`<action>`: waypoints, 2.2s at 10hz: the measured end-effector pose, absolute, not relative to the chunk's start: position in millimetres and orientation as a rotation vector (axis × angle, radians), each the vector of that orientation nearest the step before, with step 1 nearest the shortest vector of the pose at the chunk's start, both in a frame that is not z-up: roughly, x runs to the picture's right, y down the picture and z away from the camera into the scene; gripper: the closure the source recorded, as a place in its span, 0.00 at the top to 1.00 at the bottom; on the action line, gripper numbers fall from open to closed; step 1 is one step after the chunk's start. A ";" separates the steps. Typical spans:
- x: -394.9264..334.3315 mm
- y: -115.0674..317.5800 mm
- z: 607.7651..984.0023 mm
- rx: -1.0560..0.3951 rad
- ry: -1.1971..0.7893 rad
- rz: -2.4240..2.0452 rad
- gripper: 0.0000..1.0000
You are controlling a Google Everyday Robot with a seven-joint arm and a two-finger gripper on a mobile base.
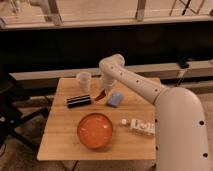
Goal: Place the pepper on the white sponge
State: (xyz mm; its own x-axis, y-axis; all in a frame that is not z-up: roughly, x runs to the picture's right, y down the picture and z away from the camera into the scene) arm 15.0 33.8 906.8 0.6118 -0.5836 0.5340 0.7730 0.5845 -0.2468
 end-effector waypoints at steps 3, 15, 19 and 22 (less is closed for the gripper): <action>35.2 42.3 914.4 -0.502 -0.419 -0.795 0.03; 75.2 52.6 926.6 -0.485 -0.426 -0.727 0.03; 72.9 52.7 931.0 -0.486 -0.434 -0.730 0.05; 67.5 56.8 935.9 -0.495 -0.448 -0.731 0.33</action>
